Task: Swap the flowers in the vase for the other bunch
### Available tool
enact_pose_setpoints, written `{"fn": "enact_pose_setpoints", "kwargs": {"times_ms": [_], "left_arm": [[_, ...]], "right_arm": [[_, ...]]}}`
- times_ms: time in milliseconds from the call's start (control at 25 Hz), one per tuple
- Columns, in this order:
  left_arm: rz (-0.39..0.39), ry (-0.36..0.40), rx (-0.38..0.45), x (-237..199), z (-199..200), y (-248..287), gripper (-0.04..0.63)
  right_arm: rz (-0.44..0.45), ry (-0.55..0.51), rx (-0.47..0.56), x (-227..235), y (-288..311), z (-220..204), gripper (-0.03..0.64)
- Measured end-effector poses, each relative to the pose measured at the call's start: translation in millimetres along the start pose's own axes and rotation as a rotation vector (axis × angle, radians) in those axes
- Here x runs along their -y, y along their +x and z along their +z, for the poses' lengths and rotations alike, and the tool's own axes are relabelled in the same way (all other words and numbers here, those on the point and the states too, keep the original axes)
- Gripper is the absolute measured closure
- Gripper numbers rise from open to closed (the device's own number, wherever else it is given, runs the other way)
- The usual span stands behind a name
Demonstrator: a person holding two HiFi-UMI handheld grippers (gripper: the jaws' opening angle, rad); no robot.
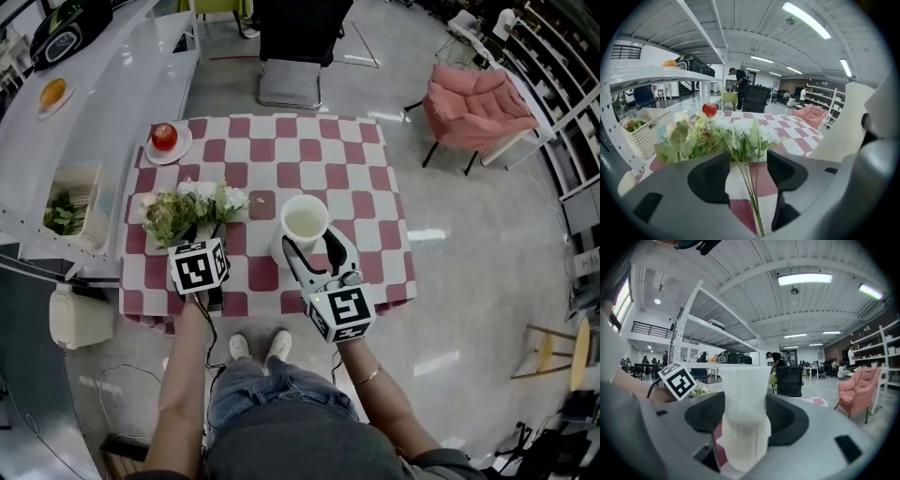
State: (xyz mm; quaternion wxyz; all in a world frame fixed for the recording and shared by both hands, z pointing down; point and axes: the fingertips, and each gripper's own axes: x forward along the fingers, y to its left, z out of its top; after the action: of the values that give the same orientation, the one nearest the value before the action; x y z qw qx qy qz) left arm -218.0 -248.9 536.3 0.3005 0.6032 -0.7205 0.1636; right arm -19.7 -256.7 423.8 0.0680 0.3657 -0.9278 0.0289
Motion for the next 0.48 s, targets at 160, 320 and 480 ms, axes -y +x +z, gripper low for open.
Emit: {"fn": "enact_pose_setpoints", "kwargs": {"times_ms": [160, 320, 480], "left_arm": [[-0.008, -0.027, -0.031, 0.1, -8.3, 12.0, 0.337], [-0.001, -0.032, -0.072, -1.9, -14.5, 24.5, 0.324], [-0.001, -0.023, -0.116, -2.7, -19.8, 39.9, 0.324]], "right_arm": [[-0.003, 0.003, -0.001, 0.4, 0.9, -0.5, 0.337], [-0.008, 0.005, -0.001, -0.5, 1.4, 0.8, 0.337], [-0.013, 0.007, -0.007, -0.3, 1.0, -0.4, 0.337]]}}
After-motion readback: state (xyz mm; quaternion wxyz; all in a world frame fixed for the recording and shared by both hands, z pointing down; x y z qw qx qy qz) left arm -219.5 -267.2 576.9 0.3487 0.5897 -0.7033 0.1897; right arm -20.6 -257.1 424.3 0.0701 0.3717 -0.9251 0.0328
